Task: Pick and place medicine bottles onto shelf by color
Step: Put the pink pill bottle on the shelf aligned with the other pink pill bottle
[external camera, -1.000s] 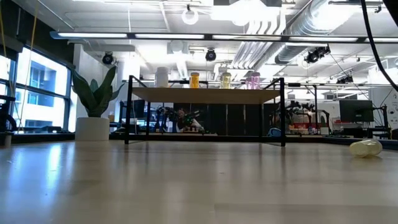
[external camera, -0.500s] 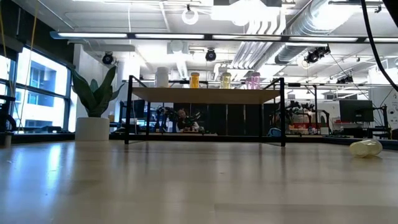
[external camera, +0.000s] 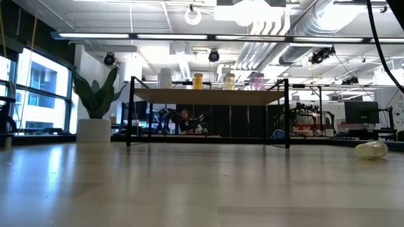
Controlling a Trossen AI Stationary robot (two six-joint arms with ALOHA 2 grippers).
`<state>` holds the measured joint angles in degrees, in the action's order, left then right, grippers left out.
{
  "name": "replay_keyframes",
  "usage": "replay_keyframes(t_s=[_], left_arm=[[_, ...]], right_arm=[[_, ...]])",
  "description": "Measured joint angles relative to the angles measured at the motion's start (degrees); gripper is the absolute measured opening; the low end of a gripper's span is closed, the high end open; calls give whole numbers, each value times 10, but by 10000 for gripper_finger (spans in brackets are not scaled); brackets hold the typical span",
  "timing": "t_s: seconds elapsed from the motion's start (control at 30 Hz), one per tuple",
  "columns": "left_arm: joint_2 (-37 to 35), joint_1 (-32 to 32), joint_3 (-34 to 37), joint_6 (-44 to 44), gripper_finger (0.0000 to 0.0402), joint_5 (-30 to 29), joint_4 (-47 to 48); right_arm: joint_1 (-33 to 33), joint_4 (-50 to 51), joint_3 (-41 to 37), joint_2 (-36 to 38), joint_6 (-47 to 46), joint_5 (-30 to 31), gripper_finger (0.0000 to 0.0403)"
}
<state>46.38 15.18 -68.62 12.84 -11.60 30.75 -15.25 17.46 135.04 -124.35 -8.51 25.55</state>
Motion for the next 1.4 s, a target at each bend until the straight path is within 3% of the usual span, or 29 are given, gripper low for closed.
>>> replay_keyframes(t_s=[0.47, 1.0, 1.4], left_arm=[[17, -42, 0, -7, 236, 9, -9], [18, -44, 0, -45, 111, 20, -18], [18, -44, 1, -56, 95, 20, -19]], right_arm=[[8, -13, 0, 8, 0, -3, 83], [11, -4, 0, 8, -20, -12, 83], [11, 2, 0, 8, -17, -12, 83]])
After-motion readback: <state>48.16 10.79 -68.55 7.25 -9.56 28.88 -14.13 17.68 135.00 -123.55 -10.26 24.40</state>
